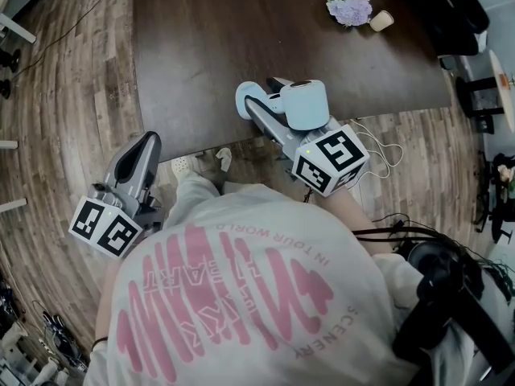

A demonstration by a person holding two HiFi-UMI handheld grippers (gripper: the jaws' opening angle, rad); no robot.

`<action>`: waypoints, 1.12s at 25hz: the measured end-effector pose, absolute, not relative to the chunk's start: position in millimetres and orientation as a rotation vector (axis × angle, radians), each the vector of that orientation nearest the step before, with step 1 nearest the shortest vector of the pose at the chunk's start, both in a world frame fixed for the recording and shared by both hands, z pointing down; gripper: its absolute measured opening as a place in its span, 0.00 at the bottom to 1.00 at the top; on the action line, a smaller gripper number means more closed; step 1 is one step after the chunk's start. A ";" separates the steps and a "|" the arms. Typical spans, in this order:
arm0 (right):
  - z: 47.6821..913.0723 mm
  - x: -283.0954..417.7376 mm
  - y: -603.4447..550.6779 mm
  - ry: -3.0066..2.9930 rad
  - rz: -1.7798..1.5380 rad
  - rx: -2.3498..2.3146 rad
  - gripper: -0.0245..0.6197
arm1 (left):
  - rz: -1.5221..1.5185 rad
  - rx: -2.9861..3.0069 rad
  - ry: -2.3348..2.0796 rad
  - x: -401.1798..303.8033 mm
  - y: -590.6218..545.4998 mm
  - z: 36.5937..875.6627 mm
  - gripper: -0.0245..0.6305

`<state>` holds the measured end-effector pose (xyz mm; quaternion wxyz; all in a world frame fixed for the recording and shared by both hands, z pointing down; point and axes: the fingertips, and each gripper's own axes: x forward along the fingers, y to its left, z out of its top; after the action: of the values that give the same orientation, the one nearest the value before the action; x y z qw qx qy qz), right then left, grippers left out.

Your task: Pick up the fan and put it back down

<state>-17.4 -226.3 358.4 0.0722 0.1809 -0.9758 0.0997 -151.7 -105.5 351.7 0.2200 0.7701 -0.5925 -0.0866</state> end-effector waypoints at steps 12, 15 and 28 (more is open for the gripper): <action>384.4 -48.2 -243.9 -2.889 0.412 0.491 0.38 | -0.220 1.982 -1.759 -194.1 -93.7 361.5 0.07; 393.2 -56.8 -246.6 -2.870 0.446 0.488 0.38 | -0.220 1.956 -1.774 -204.4 -93.2 364.1 0.07; 433.0 -88.6 -267.0 -2.759 0.525 0.471 0.37 | -0.203 1.896 -1.776 -234.9 -111.2 376.2 0.07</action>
<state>-88.6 -267.0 433.0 0.1463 0.1636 -0.9584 0.1823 -234.9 -111.2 376.2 0.2647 0.7018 -0.6571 -0.0751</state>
